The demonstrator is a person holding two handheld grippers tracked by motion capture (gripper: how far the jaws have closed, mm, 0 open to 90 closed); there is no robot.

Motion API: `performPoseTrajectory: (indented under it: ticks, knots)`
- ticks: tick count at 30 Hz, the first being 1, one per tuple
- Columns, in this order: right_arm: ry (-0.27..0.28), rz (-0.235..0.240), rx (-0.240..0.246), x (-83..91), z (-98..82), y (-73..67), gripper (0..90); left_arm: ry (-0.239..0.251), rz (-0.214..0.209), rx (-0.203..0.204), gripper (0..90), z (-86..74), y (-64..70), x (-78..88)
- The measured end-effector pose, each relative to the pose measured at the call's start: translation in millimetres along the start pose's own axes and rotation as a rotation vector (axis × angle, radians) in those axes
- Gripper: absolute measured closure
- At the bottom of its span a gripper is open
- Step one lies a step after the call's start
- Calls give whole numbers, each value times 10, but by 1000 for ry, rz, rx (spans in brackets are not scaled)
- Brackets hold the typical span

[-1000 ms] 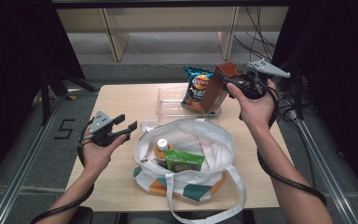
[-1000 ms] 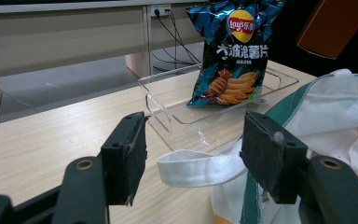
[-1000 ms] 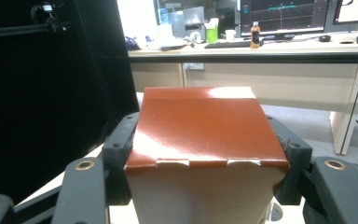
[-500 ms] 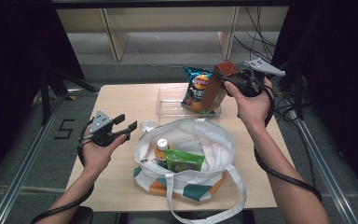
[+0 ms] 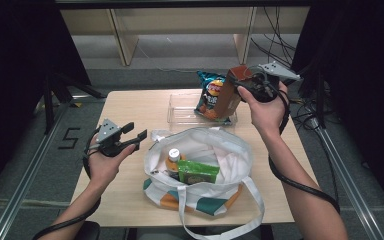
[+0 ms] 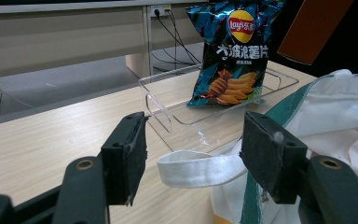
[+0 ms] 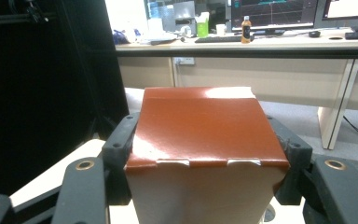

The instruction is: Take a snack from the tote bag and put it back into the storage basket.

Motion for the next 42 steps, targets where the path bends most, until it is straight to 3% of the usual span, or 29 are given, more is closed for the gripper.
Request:
performPoseTrajectory:
  ticks: [4, 6, 14, 17, 23, 25, 30, 32, 35, 42]
  knots:
    - [-9, -7, -18, -24, -21, 6, 396, 2, 1, 2, 396, 3, -1, 4]
    - [-10, -8, 2, -44, -27, 30, 396, 2, 1, 2, 396, 3, -4, 3]
    - [-14, -26, -13, -92, -66, 63, 396, 2, 1, 2, 397, 4, 0, 5]
    - [-17, -30, 4, -115, -79, 86, 395, 2, 1, 1, 397, 5, 0, 4]
    - [-23, -33, -8, -176, -115, 88, 395, 6, 0, 1, 397, 10, -2, 11]
    - [-26, -35, 11, -197, -121, 111, 396, 6, 0, 1, 397, 10, -4, 8]
    - [-33, -50, -13, -219, -134, 135, 396, 3, -1, -6, 397, 10, -2, 10]
    - [-30, -56, 10, -233, -141, 157, 395, 4, -1, -3, 397, 12, 0, 10]
    - [-39, -59, -17, -257, -167, 143, 395, 4, -1, -5, 397, 11, 0, 10]
    - [-48, -64, -7, -339, -225, 154, 396, 6, 0, 0, 397, 11, -3, 10]
Point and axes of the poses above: each handheld gripper's, and its own axes: x roughly backward along the jaws, z roughly out of its top, y roughly to its right, the point moved 6 cm from there along -x, roughly forward along the jaws, and after that the axes turned 2 degrees about z, right-handed, at the moved point
